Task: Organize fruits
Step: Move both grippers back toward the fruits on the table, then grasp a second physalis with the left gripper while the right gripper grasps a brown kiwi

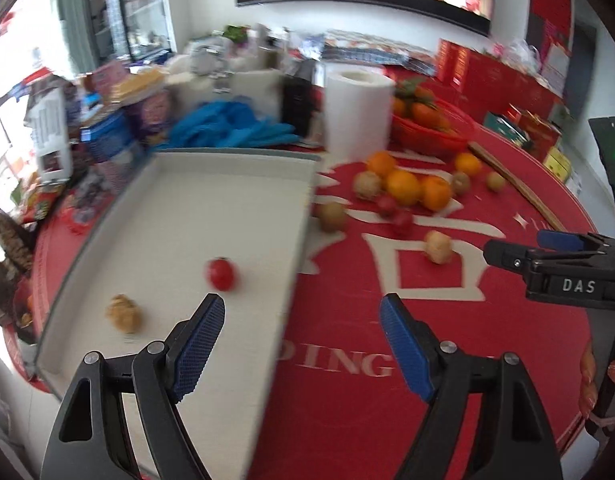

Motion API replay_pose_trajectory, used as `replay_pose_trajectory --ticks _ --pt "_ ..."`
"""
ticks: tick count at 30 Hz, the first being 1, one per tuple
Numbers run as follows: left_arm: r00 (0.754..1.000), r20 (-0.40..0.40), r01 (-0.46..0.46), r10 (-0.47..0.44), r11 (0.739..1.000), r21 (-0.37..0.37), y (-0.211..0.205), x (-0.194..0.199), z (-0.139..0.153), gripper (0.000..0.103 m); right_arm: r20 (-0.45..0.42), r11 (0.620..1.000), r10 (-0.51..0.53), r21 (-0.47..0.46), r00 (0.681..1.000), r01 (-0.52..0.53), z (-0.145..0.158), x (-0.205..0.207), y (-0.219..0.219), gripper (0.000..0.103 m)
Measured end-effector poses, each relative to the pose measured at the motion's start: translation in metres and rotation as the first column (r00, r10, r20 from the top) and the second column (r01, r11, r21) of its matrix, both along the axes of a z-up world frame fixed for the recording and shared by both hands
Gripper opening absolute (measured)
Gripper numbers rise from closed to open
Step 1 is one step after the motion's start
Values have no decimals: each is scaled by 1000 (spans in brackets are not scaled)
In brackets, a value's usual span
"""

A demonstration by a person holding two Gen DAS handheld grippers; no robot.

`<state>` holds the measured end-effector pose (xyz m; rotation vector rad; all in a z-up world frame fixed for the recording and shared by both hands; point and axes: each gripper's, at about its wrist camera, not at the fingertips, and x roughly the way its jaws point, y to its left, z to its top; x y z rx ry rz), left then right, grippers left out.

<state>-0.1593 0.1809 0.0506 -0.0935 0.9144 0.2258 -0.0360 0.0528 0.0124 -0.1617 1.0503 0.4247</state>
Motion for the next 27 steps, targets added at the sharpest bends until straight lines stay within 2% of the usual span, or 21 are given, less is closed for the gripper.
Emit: replay_pose_trajectory --ticks 5,8,11,15,18,22,24,25,27 --pt "995 -53 83 -83 997 -13 -42 31 -15 83 4 996 -42 -81 999 42 -14 2 -44 103" --pt "994 -61 90 -91 996 -21 -57 47 -20 83 14 991 -49 -122 999 50 -22 -1 -62 103" --pt "994 -73 84 -85 996 -18 -66 64 -26 81 -4 992 -66 -108 998 65 -29 -1 -79 103" --pt "992 -107 65 -67 998 -27 -73 83 -39 73 28 992 -61 -104 998 64 -29 -5 -90 103" --pt "994 -93 48 -51 998 -37 -76 88 -40 70 42 993 -48 -101 998 52 -28 -8 -92 103" --pt "995 -84 43 -46 998 -38 -82 94 -38 54 48 994 -41 -98 998 45 -29 -4 -91 103" --pt "996 -73 49 -51 998 -33 -84 95 -37 37 45 994 -48 -99 998 52 -29 1 -90 103" --pt "996 -71 52 -54 998 -27 -85 96 -37 26 44 993 -51 -100 998 55 -31 2 -89 103" --pt "996 -70 54 -55 998 -14 -86 95 -37 24 40 993 -59 -102 997 62 -31 9 -86 103"
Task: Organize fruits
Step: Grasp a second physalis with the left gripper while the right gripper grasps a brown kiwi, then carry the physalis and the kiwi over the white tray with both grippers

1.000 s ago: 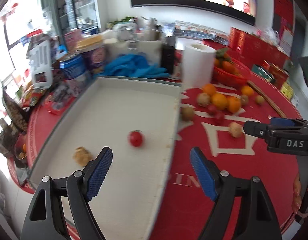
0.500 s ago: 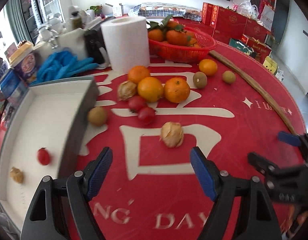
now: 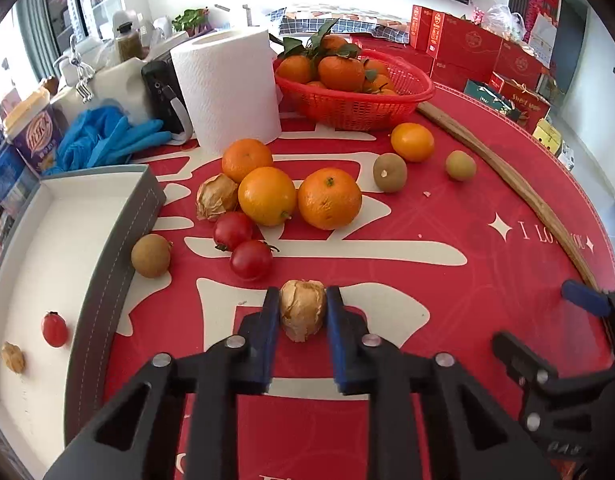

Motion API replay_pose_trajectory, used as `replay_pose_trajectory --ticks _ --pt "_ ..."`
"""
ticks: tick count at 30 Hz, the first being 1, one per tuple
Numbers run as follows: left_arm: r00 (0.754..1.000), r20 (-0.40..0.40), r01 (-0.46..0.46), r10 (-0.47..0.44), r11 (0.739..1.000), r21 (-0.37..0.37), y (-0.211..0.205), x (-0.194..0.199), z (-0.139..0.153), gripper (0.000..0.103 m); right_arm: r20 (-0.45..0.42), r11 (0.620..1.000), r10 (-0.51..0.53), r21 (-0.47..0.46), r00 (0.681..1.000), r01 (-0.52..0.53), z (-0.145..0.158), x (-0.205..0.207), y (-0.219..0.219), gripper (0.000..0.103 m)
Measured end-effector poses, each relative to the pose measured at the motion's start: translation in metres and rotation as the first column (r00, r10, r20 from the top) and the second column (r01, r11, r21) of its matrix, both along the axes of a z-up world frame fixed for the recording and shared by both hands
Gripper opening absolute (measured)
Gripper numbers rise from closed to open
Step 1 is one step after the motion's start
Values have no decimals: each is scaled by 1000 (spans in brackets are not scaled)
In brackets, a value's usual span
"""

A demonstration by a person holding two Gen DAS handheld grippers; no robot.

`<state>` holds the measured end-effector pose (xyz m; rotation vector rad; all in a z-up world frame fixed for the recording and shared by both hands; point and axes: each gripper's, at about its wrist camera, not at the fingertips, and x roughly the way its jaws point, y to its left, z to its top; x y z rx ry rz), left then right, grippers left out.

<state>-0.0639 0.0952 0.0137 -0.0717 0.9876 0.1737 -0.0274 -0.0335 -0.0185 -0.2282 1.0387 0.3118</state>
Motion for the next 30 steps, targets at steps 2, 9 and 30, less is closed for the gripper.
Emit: replay_pose_trajectory --ticks 2,9,30 --pt "1000 4 -4 4 1000 0 2 -4 0 24 -6 1000 -2 -2 1000 2 0 8 5 103" --pt "999 3 -32 32 999 -5 17 -25 -1 24 18 1000 6 15 1000 -7 -3 49 31 103" --pt "999 34 -11 12 1000 -15 23 -56 -1 24 -9 967 23 254 1000 -20 15 64 24 29"
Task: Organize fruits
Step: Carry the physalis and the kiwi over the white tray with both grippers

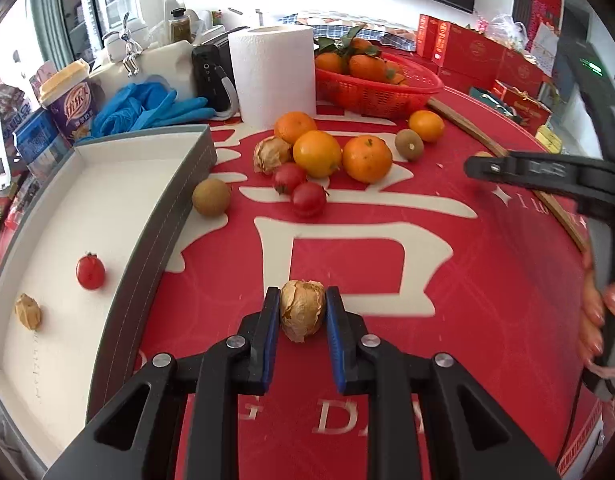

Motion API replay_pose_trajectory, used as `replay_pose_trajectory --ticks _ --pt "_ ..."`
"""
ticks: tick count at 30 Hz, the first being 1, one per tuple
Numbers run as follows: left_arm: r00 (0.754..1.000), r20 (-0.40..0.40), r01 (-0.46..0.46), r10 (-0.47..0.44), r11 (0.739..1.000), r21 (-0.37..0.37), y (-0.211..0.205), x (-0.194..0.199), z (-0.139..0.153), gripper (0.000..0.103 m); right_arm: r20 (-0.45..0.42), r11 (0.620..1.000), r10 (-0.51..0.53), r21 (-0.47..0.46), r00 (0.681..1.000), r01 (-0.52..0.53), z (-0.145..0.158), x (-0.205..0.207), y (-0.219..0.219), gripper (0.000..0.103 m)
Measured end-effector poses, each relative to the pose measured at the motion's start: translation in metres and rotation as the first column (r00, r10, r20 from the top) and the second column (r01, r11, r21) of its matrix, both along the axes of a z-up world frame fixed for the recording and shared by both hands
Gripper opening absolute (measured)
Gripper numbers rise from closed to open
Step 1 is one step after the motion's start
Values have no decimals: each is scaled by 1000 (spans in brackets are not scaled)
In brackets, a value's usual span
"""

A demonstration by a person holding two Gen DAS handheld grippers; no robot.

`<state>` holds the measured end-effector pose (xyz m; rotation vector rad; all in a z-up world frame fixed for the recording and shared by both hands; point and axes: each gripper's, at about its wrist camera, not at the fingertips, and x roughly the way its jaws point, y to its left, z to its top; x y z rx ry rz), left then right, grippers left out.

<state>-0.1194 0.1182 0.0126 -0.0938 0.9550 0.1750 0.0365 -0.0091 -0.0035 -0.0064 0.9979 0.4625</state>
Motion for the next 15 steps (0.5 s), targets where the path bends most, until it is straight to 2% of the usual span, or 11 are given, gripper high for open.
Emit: replay_pose_trajectory --ticks 4,10,15 --pt "1000 23 18 -18 1000 3 5 -17 8 24 -24 997 15 78 1000 -13 8 -38 -15 29" --pt "998 61 17 -17 1000 9 10 -40 23 24 -42 994 24 109 999 -19 7 -76 -21 29" --pt "996 87 1 -2 1000 16 19 -56 34 24 -41 994 47 96 998 -43 9 -90 -9 29"
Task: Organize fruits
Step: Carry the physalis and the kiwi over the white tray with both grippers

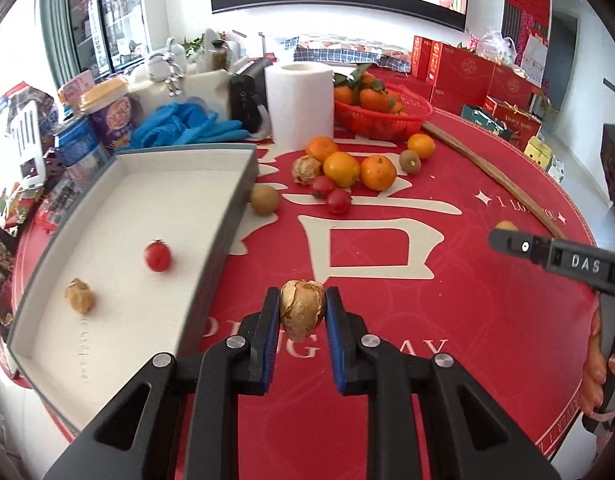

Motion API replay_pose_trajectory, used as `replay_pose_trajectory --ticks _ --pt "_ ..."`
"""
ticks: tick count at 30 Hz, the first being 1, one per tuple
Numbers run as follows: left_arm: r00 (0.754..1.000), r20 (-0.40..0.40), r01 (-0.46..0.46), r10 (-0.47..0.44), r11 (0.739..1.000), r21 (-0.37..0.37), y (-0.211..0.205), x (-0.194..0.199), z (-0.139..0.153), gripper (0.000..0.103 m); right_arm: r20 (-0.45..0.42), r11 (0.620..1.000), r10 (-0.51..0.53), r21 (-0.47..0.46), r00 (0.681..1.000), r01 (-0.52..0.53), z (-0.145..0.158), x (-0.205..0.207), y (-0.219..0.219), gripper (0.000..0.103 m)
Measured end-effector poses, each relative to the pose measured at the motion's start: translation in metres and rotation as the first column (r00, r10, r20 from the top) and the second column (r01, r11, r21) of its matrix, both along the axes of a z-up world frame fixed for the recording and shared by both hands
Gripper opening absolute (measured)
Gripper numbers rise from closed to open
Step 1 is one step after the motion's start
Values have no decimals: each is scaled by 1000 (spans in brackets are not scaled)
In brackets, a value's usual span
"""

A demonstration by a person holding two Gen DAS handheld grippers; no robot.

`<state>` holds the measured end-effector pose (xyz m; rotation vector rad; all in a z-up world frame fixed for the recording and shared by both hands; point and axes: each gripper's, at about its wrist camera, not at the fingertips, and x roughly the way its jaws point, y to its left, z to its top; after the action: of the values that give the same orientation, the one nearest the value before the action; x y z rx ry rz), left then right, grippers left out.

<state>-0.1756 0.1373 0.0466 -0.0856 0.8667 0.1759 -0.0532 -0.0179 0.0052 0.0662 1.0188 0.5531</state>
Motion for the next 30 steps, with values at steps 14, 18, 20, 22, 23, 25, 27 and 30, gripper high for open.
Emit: replay_pose_trajectory --ticks 14,18,20,22,23,25,27,30 --pt "988 71 -140 137 990 33 59 -26 18 24 24 994 109 -34 994 -109 18 -24 63 29" --pt "982 72 -177 176 984 13 80 -33 15 24 31 989 144 -48 989 -142 22 -29 87 29" --pt "978 74 -195 194 981 12 88 -37 14 24 35 986 160 -55 987 -158 24 -31 97 29" --pt "975 74 -212 211 977 11 96 -40 12 24 43 983 178 -63 983 -175 26 -34 108 29" --pt "973 75 -220 219 975 11 100 -42 12 24 48 980 190 -71 981 -186 28 -36 115 29" --pt "970 75 -232 231 973 11 107 -44 10 24 51 975 210 -84 976 -205 29 -39 127 29" --pt "966 72 -249 248 969 4 116 -46 8 24 49 971 226 -91 973 -221 29 -41 138 29" --pt "960 62 -274 274 962 -7 129 -48 5 24 54 963 257 -102 965 -251 32 -45 156 29"
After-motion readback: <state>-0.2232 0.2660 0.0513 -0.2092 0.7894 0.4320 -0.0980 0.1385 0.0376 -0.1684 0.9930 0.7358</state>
